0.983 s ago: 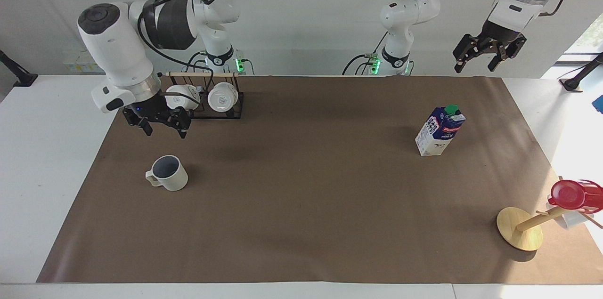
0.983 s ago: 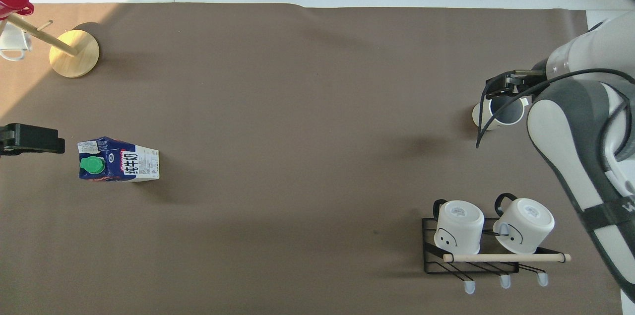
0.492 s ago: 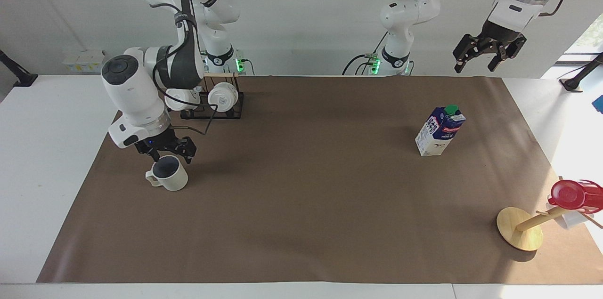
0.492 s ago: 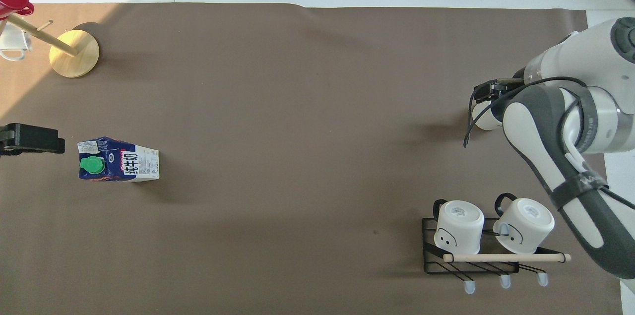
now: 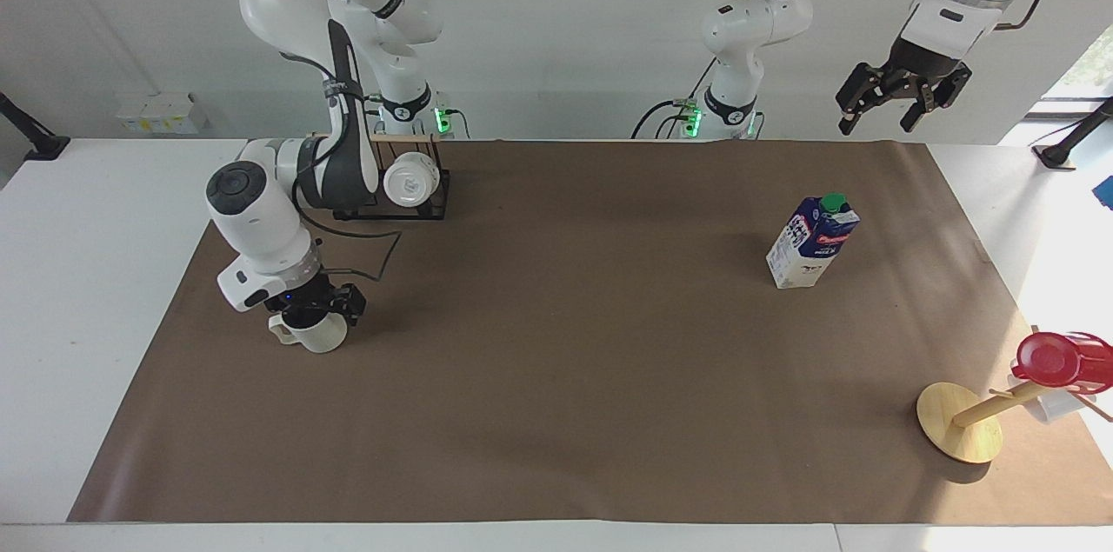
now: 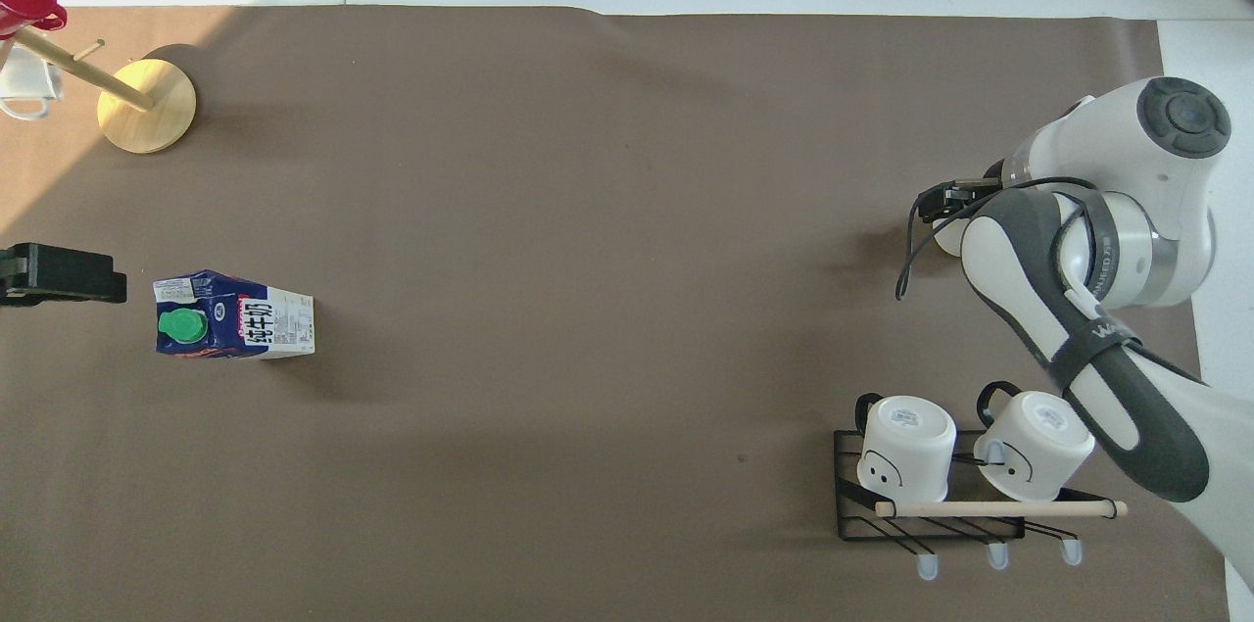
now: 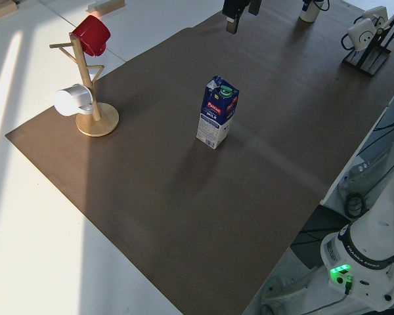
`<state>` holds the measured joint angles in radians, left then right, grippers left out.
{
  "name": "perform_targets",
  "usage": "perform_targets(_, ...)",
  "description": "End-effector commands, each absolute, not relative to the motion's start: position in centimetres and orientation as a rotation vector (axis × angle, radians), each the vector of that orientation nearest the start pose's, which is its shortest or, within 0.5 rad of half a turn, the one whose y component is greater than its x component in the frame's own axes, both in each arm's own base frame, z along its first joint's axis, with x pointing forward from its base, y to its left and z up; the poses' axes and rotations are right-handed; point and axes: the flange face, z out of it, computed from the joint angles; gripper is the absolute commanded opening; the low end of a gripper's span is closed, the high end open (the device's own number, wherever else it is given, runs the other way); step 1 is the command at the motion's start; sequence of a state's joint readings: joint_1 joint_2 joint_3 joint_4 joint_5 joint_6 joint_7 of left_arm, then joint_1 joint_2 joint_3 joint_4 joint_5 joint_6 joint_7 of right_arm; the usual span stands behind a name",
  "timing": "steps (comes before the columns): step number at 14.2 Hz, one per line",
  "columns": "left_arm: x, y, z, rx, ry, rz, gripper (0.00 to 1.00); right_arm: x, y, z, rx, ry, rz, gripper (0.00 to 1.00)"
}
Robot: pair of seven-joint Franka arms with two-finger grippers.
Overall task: Place cup and milk on table
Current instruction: 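Lower the right gripper onto the dark grey mug and grasp it, then carry the mug with the right gripper while the left gripper grasps the carton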
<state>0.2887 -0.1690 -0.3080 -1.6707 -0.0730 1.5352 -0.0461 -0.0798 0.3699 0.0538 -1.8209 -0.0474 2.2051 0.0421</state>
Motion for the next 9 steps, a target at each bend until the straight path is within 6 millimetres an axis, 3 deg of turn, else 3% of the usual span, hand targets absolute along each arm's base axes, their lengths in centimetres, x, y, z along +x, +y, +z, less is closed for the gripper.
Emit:
perform_targets(1, 49.7, -3.0, 66.3, -3.152, -0.057, -0.030, 1.00, 63.3, -1.7, 34.0, -3.176, 0.007, -0.021, 0.73)
perform_targets(2, 49.7, -3.0, 66.3, -3.151, -0.060, -0.030, 1.00, 63.3, -1.6, 34.0, -3.176, 0.005, -0.021, 0.56)
perform_targets(4, 49.7, -2.9, 66.3, -3.152, -0.062, -0.028, 1.00, 63.2, -1.6, 34.0, -3.177, 0.001, -0.014, 0.04)
perform_targets(5, 49.7, -2.8, 66.3, -3.151, -0.062, -0.028, 1.00, 63.3, -1.6, 34.1, -3.177, 0.008, -0.014, 0.00)
perform_targets(9, 49.9, -3.6, 66.1, -3.153, -0.053, -0.044, 1.00, 63.4, -1.5, 35.8, -3.180, 0.014, -0.033, 0.00)
